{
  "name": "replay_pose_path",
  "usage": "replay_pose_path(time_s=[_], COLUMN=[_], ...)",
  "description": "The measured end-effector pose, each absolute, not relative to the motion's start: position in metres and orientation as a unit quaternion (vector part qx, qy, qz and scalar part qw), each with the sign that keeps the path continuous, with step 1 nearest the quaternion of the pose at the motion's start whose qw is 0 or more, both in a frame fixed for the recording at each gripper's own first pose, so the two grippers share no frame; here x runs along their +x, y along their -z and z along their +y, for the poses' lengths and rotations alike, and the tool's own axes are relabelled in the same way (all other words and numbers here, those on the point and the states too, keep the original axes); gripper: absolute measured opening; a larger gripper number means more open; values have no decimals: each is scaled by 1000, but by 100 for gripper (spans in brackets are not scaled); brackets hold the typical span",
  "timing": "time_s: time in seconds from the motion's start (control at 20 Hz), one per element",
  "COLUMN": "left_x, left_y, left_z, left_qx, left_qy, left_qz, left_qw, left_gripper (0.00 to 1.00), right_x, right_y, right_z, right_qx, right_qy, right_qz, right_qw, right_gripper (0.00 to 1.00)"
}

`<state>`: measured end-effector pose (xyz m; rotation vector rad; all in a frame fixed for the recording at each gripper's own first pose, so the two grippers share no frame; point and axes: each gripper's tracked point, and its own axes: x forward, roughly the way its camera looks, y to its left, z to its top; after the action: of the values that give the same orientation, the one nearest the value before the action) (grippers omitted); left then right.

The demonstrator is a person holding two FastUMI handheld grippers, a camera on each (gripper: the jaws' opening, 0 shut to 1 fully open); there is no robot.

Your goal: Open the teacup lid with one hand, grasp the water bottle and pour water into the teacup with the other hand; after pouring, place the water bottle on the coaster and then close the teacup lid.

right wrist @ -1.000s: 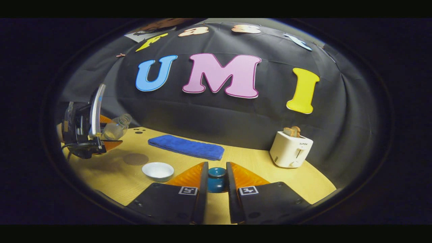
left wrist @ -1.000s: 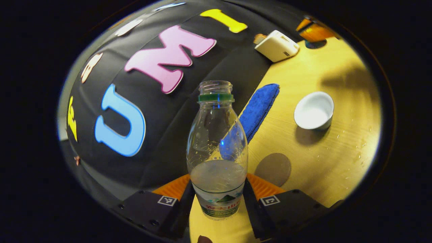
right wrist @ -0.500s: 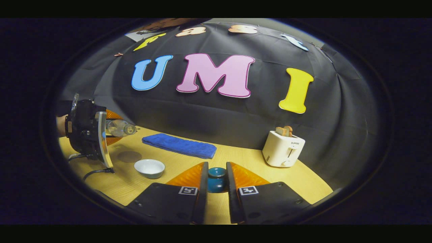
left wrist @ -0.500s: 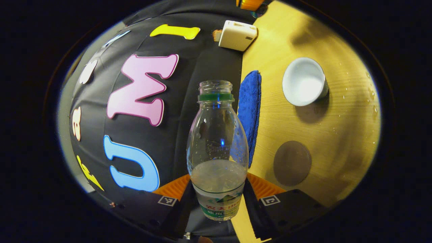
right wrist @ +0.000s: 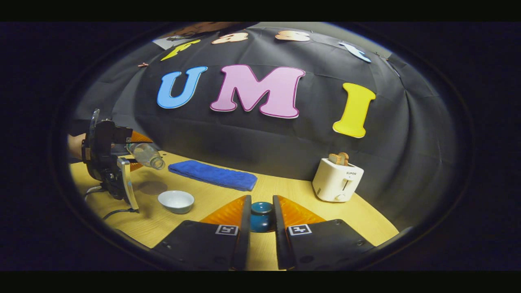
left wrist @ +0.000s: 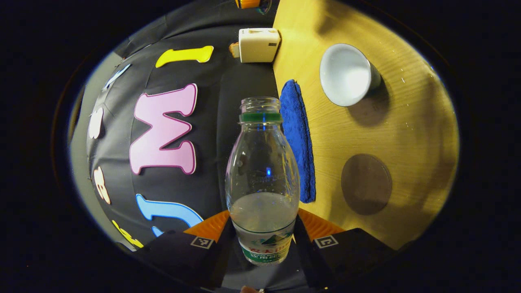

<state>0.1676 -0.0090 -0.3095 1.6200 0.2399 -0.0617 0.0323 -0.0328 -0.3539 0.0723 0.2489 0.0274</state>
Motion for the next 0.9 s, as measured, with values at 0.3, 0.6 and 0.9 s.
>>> replay_pose_path(time_s=[0.3, 0.6, 0.9], left_x=[173, 176, 179], left_y=[312, 313, 311], left_z=[-14, -14, -13], left_qx=[754, 766, 779], left_qy=[35, 37, 38], left_qz=[85, 76, 70], left_qw=[651, 637, 622], left_gripper=[75, 74, 74], right_x=[29, 28, 27], right_y=[355, 354, 354], right_z=[-33, -35, -36], right_qx=[32, 31, 28], right_qy=[-15, -13, -13], right_qz=[124, 123, 123], right_qw=[992, 992, 992], right_gripper=[30, 30, 34])
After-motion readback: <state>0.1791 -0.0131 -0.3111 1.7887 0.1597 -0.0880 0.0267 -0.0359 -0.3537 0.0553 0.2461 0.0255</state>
